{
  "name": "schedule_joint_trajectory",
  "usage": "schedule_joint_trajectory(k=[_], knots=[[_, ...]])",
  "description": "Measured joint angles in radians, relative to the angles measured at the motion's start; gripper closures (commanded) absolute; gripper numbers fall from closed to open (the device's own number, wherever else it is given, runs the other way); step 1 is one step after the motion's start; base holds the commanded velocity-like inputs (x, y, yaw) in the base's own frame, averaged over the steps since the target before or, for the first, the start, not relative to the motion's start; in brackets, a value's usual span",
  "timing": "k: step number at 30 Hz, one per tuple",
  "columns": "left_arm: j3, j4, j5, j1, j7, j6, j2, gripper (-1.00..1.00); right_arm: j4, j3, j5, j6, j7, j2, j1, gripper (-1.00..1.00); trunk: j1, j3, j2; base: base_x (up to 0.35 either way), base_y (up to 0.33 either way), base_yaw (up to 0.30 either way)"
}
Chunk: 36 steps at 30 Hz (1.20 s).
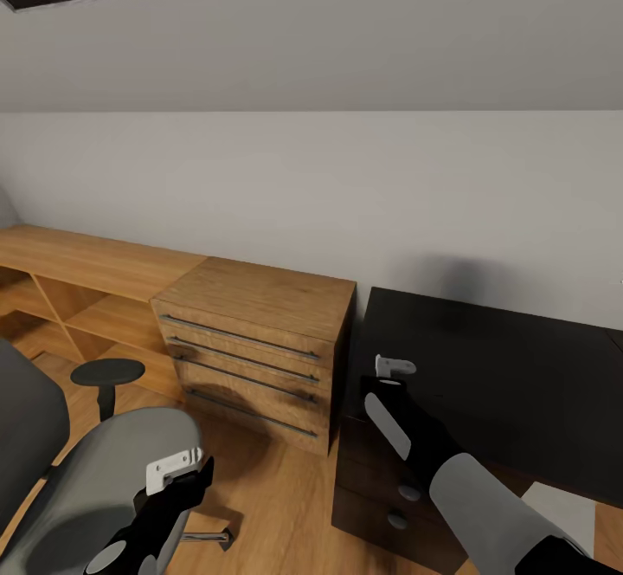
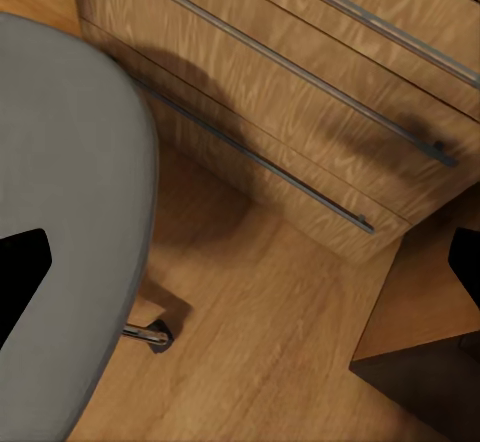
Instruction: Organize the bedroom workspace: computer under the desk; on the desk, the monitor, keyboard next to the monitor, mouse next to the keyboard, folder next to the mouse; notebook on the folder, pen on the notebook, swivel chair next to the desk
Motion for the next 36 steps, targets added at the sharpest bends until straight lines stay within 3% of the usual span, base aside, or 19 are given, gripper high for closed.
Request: schedule_joint_trajectory(k=[3,15,26,36], knots=[[0.002,0.0,0.0,0.0,0.0,0.0,0.0,-1.0,0.0,0.0,0.0,0.0,0.0,0.0,0.0,1.0,0.0,0.0,0.0,0.0,0.0,0.0],[0.003,-0.001,-0.001,0.0,0.001,0.0,0.0,-1.0,-0.012,0.0,0.002,-0.002,-0.001,-0.004,0.0,1.0,-0.046,0.038,0.084,-0.001,0.0,0.0],[-0.001,0.001,-0.004,0.0,0.002,0.0,-0.001,-1.0,-0.241,0.001,0.002,0.001,-0.006,-0.067,0.008,1.0,-0.088,0.072,0.161,-0.107,-0.146,0.0],[0.0,0.012,-0.003,0.0,0.002,-0.001,0.001,-1.0,-0.269,0.001,-0.002,0.001,-0.006,-0.078,0.009,1.0,-0.126,0.103,0.231,-0.113,-0.185,0.0]])
